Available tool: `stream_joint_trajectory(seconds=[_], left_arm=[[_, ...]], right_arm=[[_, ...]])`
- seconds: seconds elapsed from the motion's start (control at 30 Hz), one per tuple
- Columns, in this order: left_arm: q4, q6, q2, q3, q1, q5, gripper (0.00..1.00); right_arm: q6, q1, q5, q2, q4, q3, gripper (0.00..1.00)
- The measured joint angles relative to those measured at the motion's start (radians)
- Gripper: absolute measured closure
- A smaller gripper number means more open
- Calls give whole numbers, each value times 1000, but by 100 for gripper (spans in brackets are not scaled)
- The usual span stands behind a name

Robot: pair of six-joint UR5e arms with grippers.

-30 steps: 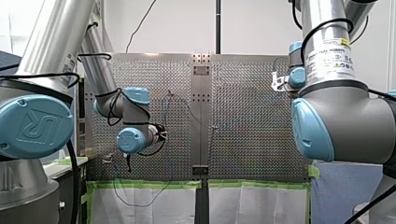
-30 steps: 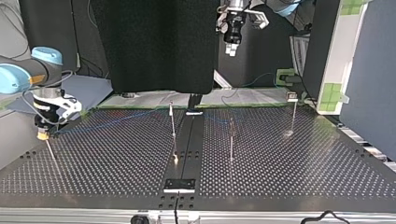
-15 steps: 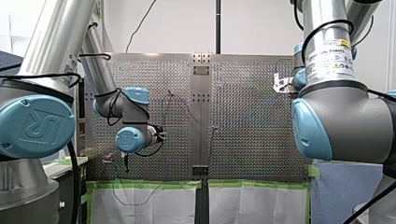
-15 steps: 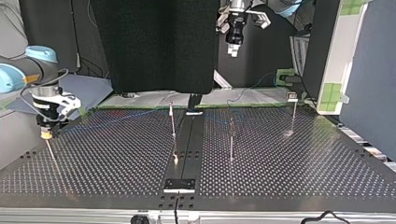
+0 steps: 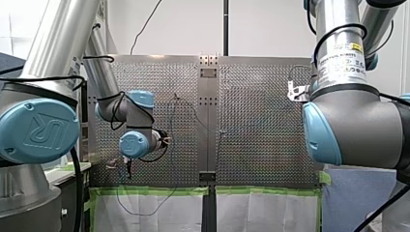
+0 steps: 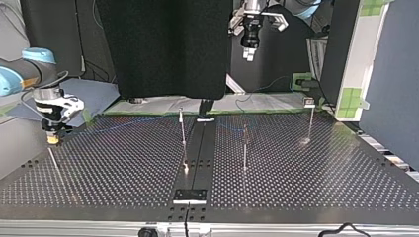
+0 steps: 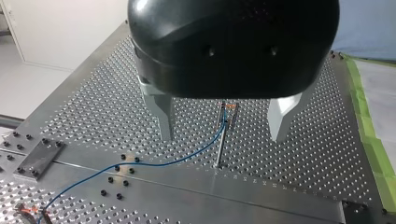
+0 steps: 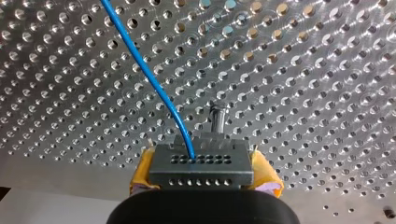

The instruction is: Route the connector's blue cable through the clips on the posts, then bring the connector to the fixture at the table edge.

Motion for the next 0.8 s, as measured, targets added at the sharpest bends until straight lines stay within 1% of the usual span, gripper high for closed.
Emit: stream_joint_trajectory(seconds=[0.17,0.4,0.67,0.73,0.8], left_arm=[[0,0,0,0,4,0,2],[0,0,0,0,6,0,2],[0,0,0,0,7,0,2],[-1,0,0,0,7,0,2],[-2,0,0,0,7,0,2]], right_arm=[[0,-13,-40,2,-12,0,78],[9,-34,-100,15,-43,8,78],[10,-52,-164,22,-53,10,78],[11,-55,-184,22,-54,11,78],[12,-63,-204,24,-58,10,78]])
